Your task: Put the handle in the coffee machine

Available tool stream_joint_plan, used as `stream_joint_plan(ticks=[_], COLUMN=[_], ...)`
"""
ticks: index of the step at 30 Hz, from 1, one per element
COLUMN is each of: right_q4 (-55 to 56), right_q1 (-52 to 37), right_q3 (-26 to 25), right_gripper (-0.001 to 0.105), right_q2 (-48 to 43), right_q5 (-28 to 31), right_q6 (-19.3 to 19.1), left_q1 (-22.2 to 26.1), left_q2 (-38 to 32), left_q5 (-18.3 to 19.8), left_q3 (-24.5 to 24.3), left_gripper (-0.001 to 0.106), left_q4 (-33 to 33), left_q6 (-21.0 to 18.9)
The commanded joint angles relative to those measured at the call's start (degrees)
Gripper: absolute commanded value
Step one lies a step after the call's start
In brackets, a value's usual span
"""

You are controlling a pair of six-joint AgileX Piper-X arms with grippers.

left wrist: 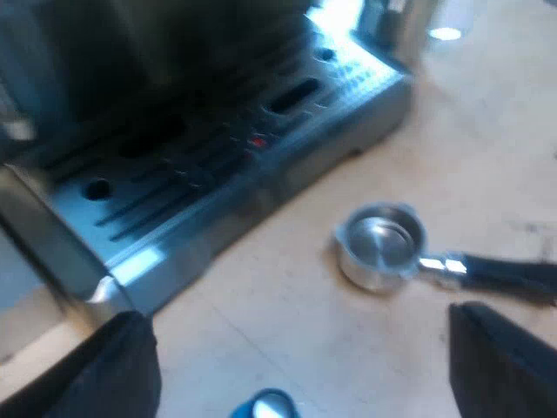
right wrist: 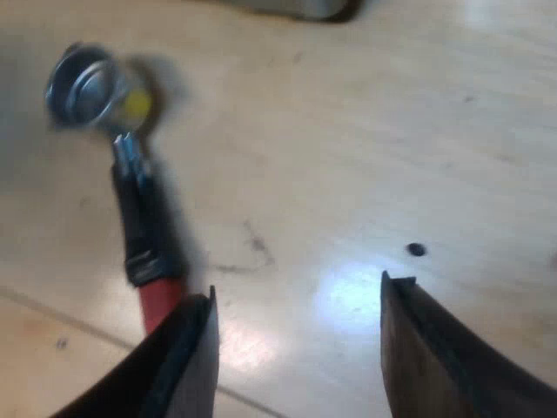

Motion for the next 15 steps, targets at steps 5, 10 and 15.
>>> stream_joint_plan(ticks=[5,10,15], right_q4=[0.59,0.59,0.14], right_q1=[11.88,22.44,27.79], right_q3=[-1.59,-1.59,-1.59], right_gripper=[0.046,0.045,0.045], right_q2=[6.93,11.58,14.09], right_q5=[1.24,7.81,10.73], right_q6=[1.05,7.21,12.61], left_q1=[-4.18,-11.96,-17.53], left_q2=[4.61,8.39,11.77], left_q5=[2.35,2.86,2.64], left_q3=[-0.36,-0.36,-0.36], left_gripper=[0.071,0.071,0.071], left_q4=[1.85,2.52,2.36], left_q6=[5.35,6.21,6.21])
